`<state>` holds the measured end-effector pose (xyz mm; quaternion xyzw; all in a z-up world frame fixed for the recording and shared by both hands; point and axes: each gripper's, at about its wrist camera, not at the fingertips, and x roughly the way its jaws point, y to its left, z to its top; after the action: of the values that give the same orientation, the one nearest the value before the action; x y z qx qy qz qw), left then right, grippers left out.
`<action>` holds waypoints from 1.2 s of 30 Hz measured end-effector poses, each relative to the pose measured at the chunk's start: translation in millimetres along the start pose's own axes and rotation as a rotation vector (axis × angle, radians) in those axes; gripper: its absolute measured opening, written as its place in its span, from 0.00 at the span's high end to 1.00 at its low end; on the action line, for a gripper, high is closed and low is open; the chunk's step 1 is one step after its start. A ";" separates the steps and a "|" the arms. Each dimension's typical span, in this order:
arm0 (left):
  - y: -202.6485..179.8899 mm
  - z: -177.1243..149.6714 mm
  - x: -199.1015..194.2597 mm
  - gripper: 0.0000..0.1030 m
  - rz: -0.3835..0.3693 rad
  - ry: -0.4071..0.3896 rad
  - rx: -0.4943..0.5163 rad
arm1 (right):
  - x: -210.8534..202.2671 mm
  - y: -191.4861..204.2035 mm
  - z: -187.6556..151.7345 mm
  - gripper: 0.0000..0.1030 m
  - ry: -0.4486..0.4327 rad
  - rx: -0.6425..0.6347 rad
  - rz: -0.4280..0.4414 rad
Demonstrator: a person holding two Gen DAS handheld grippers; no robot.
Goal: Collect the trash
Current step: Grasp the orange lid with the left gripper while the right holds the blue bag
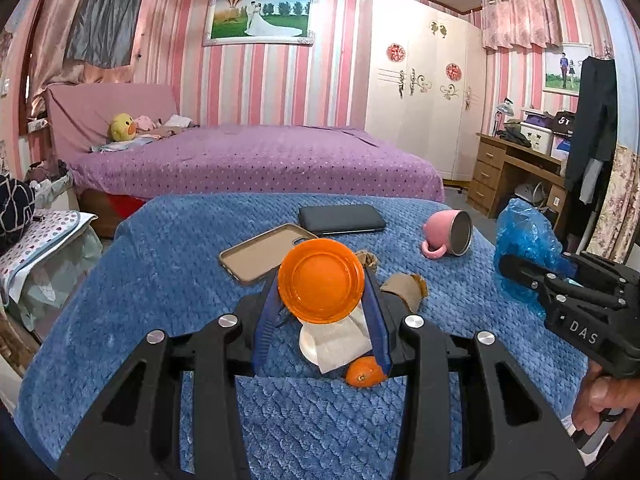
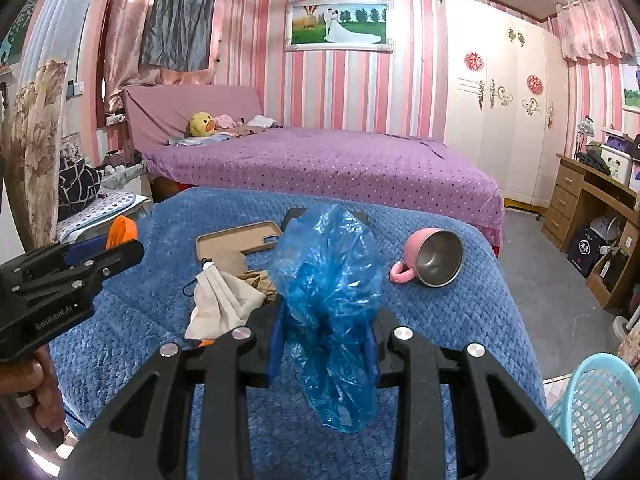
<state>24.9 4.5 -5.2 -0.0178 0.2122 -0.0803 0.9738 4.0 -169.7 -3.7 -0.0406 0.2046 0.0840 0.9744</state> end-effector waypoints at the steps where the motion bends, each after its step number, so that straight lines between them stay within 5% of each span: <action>1: 0.4 0.4 -0.6 0.62 0.007 -0.006 -0.004 | -0.6 0.6 -0.1 0.69 -0.004 -0.001 -0.002; 36: -4.1 5.7 -5.0 0.62 0.012 -0.045 -0.028 | -12.1 -16.2 4.0 0.69 -0.042 0.024 -0.050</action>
<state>22.2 1.3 2.3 -0.0320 0.1916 -0.0711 0.9784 -2.4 -187.0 5.7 -0.0323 0.1841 0.0578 0.9807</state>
